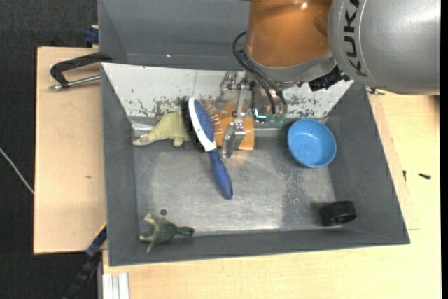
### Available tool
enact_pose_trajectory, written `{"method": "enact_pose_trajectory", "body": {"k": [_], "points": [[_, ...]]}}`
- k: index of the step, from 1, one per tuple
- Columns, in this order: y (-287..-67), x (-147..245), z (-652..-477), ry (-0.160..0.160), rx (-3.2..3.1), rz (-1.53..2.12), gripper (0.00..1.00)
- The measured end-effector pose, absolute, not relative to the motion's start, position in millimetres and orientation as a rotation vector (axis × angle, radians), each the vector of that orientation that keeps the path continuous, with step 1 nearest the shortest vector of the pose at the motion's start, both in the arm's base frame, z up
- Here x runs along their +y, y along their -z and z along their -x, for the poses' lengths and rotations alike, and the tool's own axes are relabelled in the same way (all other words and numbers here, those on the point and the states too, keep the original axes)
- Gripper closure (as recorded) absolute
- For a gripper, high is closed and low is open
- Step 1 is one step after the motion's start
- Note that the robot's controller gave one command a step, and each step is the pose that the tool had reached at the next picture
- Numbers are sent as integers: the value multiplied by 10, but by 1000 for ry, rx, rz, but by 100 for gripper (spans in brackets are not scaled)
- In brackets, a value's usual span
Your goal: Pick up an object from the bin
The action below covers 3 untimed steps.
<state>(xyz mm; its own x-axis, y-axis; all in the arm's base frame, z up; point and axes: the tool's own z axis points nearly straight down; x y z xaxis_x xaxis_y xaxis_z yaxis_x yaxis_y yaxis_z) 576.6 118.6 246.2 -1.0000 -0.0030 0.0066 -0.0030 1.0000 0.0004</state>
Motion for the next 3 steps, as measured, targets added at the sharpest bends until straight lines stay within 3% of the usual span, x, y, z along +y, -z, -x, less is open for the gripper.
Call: {"method": "enact_pose_trajectory", "body": {"k": [1,2,3], "points": [[-1273,763,-5875,11,-3156,-105,0],[-1176,802,-5807,18,-3165,-71,0],[-1093,743,-5751,3,-3143,-61,100]]}}
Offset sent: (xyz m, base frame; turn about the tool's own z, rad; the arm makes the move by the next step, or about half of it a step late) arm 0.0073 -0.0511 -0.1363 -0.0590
